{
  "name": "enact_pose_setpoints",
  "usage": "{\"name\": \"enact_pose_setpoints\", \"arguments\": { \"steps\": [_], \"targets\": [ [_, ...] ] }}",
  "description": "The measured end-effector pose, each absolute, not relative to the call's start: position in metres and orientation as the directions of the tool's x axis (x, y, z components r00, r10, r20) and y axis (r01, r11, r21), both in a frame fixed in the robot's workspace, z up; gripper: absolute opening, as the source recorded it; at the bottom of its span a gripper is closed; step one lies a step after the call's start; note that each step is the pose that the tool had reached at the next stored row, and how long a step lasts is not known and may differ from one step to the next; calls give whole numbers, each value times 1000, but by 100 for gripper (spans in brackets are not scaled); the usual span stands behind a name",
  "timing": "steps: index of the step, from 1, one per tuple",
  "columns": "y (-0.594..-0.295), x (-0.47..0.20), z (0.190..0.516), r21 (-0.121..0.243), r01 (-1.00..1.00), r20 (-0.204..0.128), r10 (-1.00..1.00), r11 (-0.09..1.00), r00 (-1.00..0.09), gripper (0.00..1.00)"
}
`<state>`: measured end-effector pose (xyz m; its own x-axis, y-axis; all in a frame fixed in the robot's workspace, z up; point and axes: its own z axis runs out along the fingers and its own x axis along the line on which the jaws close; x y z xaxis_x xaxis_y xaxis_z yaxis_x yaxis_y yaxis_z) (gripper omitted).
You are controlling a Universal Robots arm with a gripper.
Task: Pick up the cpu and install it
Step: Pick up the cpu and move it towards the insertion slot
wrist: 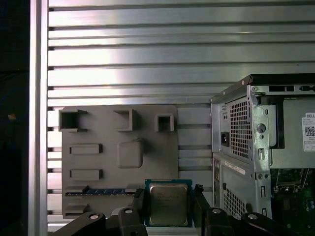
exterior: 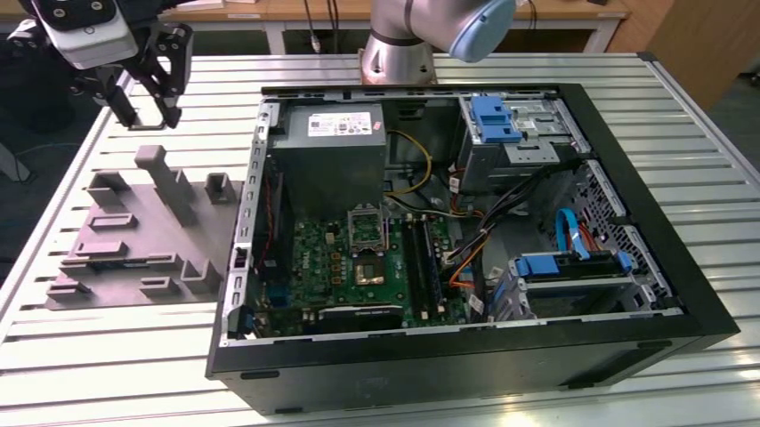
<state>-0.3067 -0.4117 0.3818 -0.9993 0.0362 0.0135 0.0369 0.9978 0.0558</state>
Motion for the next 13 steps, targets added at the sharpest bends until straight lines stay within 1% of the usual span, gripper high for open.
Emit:
{"name": "enact_pose_setpoints", "arguments": {
  "steps": [13],
  "targets": [
    [-415, -301, 382, 56, 41, 14, 40, 998, -999, 47]
  ]
}}
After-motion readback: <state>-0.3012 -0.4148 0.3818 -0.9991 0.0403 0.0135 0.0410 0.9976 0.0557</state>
